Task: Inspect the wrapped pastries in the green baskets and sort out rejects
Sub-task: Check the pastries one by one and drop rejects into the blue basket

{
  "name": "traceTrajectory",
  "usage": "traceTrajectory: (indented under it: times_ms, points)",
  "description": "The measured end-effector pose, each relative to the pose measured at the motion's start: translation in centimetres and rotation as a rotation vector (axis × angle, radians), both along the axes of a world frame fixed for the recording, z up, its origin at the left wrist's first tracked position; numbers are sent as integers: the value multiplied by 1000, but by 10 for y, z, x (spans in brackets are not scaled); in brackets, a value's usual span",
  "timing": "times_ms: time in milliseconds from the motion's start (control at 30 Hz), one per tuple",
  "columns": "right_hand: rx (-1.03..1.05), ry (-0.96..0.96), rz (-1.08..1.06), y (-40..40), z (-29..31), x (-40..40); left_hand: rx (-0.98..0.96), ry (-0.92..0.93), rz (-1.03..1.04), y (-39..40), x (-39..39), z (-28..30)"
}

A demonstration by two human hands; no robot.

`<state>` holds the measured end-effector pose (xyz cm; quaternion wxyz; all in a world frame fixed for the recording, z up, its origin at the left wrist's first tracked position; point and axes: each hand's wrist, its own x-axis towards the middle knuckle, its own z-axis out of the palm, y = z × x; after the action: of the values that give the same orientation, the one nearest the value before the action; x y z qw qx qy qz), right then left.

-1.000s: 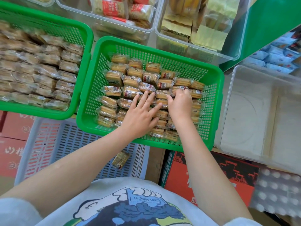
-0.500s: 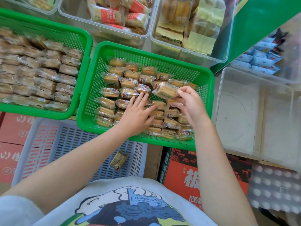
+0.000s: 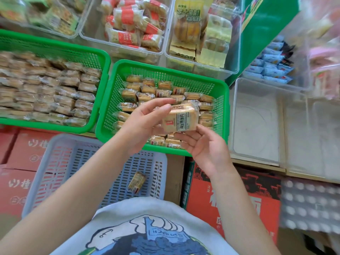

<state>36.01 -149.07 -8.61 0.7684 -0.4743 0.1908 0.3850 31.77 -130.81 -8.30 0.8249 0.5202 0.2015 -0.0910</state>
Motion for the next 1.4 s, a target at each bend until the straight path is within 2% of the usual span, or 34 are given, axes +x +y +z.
traceTrajectory:
  times_ms: [100, 233, 300, 367, 467, 567, 667, 767, 867, 1067, 1233, 1400]
  points:
    - [-41, -36, 54, -6, 7, -12, -17, -32, 23, -5, -12, 4]
    - [-291, -356, 71, -18, 12, -20, 40, 10, 20, -9, -26, 9]
    - [-290, -470, 75, -22, 17, -22, 54, 13, -5, -11, -31, 11]
    - [-255, -521, 123, -22, 24, -24, -12, 10, -28, -14, -35, 14]
    - [-145, -470, 113, -22, 31, -25, -124, 10, -47, -14, -40, 20]
    - [3, -356, 94, -20, 34, -28, -106, 13, -37, -11, -43, 23]
    - [44, -311, 77, -20, 37, -34, 56, 39, -10, -10, -45, 24]
    - [-52, -379, 73, -22, 38, -37, 303, 68, -5, -11, -45, 23]
    - [-123, -439, 80, -25, 37, -36, 464, 59, 2, -13, -46, 21]
    - [-107, -487, 100, -27, 43, -35, 641, -14, 48, -13, -47, 16]
    - [-96, -444, 25, -31, 40, -26, 656, -96, 14, -15, -43, 17]
    - [-23, -261, -115, -28, 24, -15, 375, -97, -17, -21, -41, 15]
